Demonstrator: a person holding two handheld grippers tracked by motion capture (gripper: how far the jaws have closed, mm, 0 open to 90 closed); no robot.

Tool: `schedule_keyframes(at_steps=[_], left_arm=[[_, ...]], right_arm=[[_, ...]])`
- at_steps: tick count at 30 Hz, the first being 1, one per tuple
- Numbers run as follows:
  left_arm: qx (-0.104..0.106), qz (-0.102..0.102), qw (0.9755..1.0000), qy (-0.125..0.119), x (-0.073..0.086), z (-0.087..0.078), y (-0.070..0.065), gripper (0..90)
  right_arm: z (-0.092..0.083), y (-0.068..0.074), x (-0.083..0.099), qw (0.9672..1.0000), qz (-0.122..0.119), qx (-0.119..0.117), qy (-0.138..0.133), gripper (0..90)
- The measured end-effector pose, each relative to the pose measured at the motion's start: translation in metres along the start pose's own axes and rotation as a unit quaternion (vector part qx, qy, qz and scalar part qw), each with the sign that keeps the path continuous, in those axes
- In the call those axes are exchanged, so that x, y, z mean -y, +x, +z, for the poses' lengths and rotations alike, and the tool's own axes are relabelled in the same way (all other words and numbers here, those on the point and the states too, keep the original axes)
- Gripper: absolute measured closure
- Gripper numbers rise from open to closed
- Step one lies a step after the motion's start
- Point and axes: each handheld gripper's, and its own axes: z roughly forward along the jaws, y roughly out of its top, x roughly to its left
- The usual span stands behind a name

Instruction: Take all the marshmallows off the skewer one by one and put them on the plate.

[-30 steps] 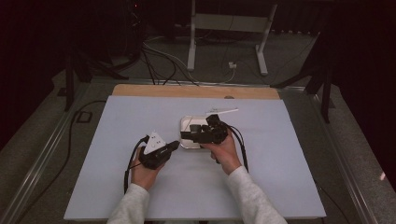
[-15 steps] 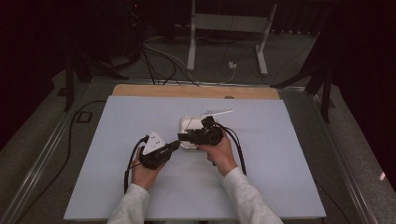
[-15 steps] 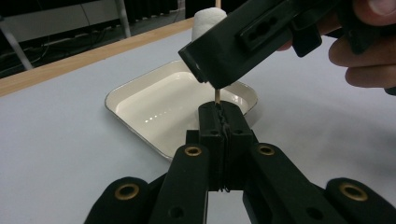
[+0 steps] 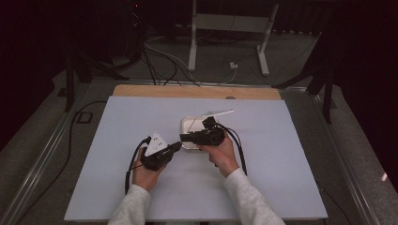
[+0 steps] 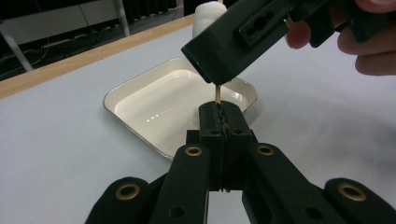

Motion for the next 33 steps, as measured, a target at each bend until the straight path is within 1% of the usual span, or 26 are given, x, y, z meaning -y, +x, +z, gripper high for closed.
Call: schedule_keyframes(at_steps=[4,15,18,19,20,22,24,27,33], left_arm=[[0.0,0.004,1.0,-0.002,0.0,0.0,0.0,90.0],[0.005,0.009,0.9999,-0.01,0.0,-0.001,-0.001,90.0],[0.003,0.014,0.9998,-0.011,-0.001,-0.002,-0.002,90.0],[-0.002,0.018,0.9998,-0.001,0.0,0.0,-0.003,90.0],[-0.007,0.024,0.9997,0.006,0.002,0.001,-0.003,90.0],[0.003,0.015,0.9999,-0.001,0.003,0.0,-0.001,90.0],[0.002,0.023,0.9997,-0.001,0.0,0.0,-0.004,90.0],[0.006,0.024,0.9997,-0.001,0.0,0.003,-0.007,90.0],[0.005,0.024,0.9997,-0.001,0.001,0.002,-0.004,90.0]], right_arm=[[-0.002,0.0,-0.001,1.0,0.0,-0.002,-0.003,78.1],[-0.012,0.0,-0.004,0.9999,0.003,-0.007,-0.015,78.3],[-0.015,-0.001,-0.005,0.9998,0.004,-0.008,-0.018,78.4],[-0.017,-0.001,-0.005,0.9997,0.003,-0.008,-0.021,78.5],[-0.021,-0.002,-0.006,0.9994,0.006,-0.007,-0.033,78.7],[-0.032,-0.006,-0.011,0.9985,0.016,-0.009,-0.051,78.8],[-0.039,-0.007,-0.013,0.9989,0.01,-0.004,-0.047,78.8],[-0.043,-0.006,-0.014,0.999,0.003,0.001,-0.044,78.8],[-0.043,-0.008,-0.013,0.9988,0.008,-0.001,-0.047,78.8]])
